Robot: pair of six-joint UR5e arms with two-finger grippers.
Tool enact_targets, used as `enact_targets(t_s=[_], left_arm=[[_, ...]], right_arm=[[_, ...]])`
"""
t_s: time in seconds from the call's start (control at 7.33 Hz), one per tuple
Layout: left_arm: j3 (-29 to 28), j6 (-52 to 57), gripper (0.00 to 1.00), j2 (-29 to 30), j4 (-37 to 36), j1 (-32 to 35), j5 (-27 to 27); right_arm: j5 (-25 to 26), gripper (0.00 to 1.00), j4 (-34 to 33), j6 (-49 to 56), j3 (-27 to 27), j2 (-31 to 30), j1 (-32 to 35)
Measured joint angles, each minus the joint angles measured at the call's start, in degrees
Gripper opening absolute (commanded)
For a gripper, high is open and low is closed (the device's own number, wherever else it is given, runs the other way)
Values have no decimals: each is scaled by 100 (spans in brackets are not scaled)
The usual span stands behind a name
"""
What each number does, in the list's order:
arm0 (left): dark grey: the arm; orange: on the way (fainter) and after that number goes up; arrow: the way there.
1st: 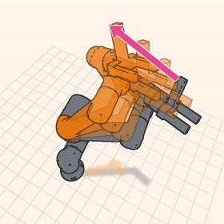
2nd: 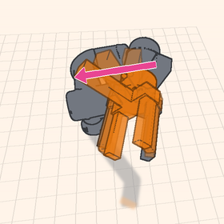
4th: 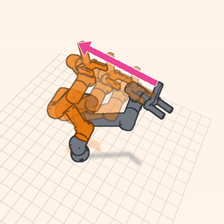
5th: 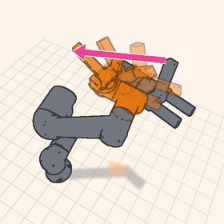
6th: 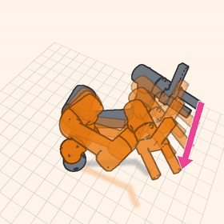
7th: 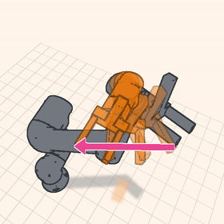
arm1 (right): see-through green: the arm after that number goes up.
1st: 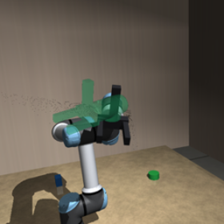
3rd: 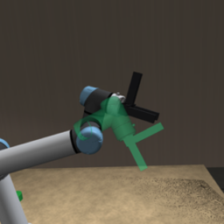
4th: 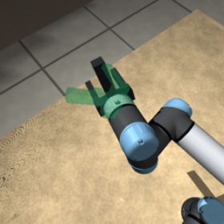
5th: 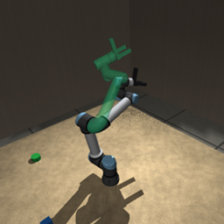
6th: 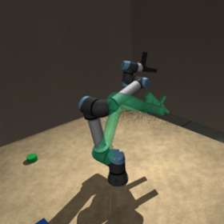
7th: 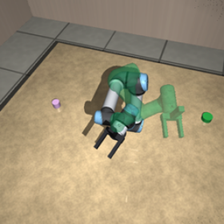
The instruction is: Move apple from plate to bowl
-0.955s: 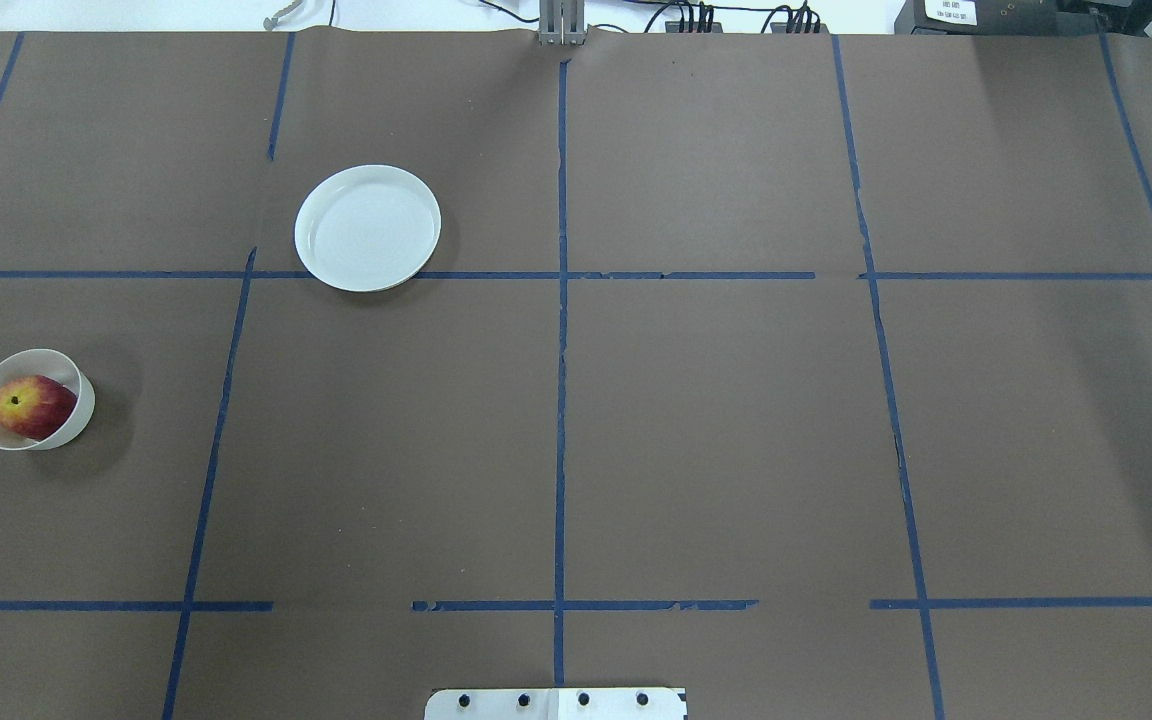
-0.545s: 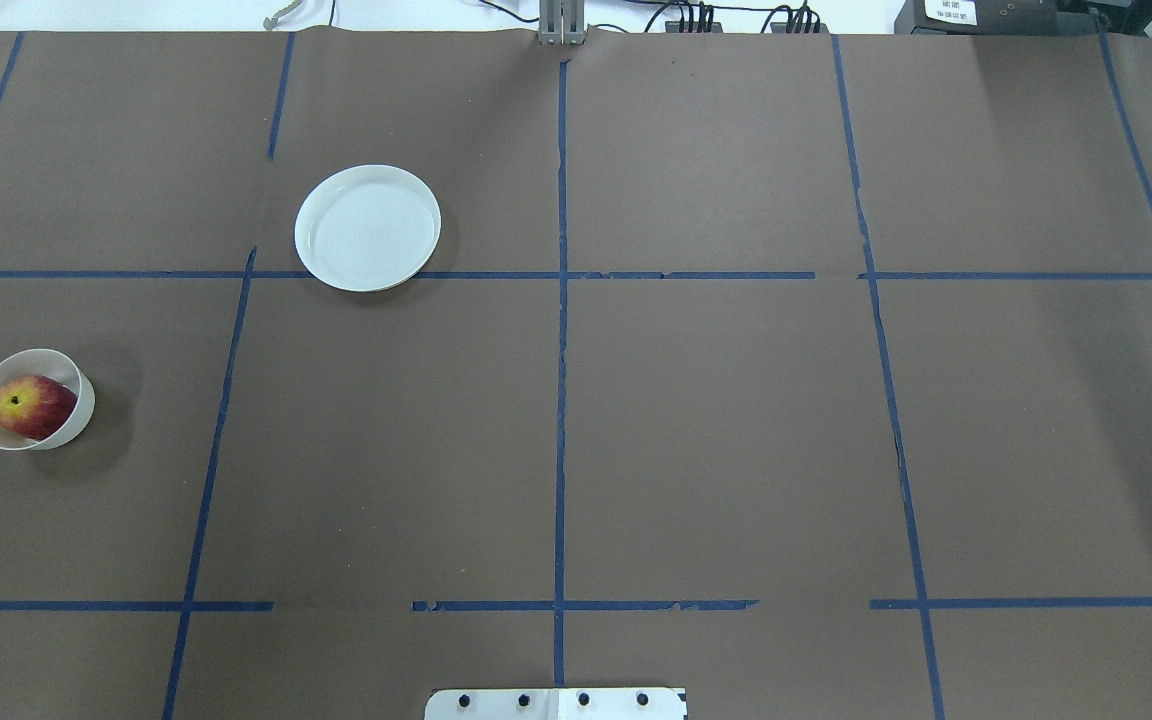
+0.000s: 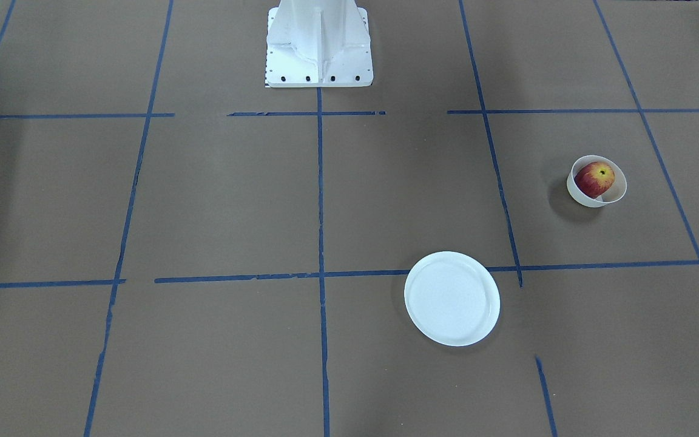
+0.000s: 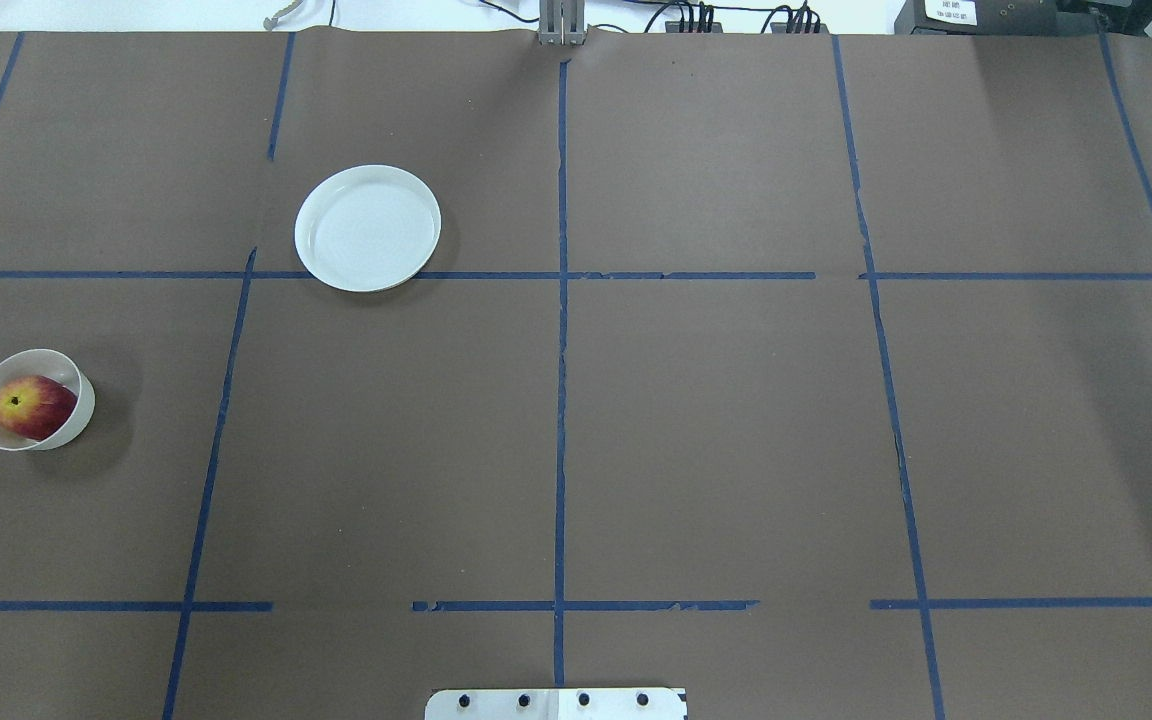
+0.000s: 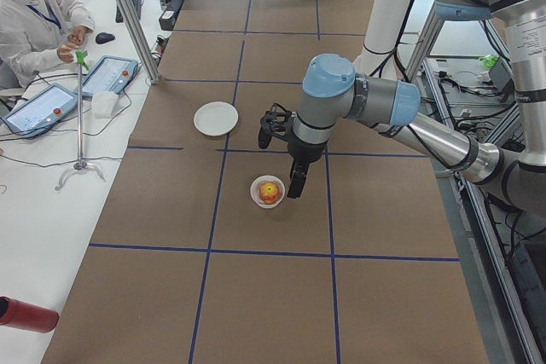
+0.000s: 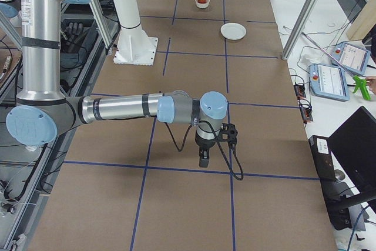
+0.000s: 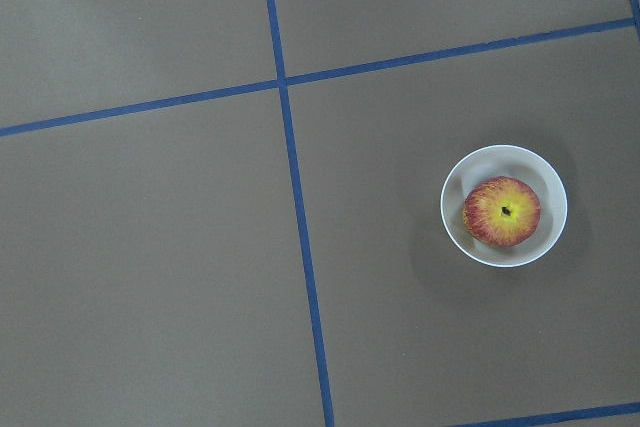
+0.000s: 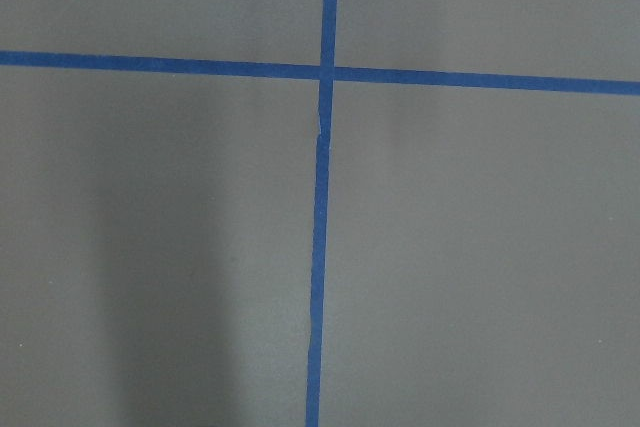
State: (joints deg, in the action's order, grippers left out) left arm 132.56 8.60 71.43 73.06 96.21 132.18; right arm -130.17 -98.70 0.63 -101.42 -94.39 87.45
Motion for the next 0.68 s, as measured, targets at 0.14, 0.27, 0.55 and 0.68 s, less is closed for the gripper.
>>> enact_targets(t_s=[0.14, 0.27, 0.55, 0.68], left_arm=[[-22, 1, 100, 17, -8, 5, 1], [-8, 1, 100, 29, -17, 11, -1], [-45, 2, 100, 38, -12, 16, -5], [-199, 4, 100, 75, 31, 15, 2]], right_arm=[[0, 100, 0, -1, 1, 0, 0], [0, 100, 0, -1, 2, 0, 0], [0, 100, 0, 1, 2, 0, 0], [0, 100, 0, 3, 1, 0, 0]])
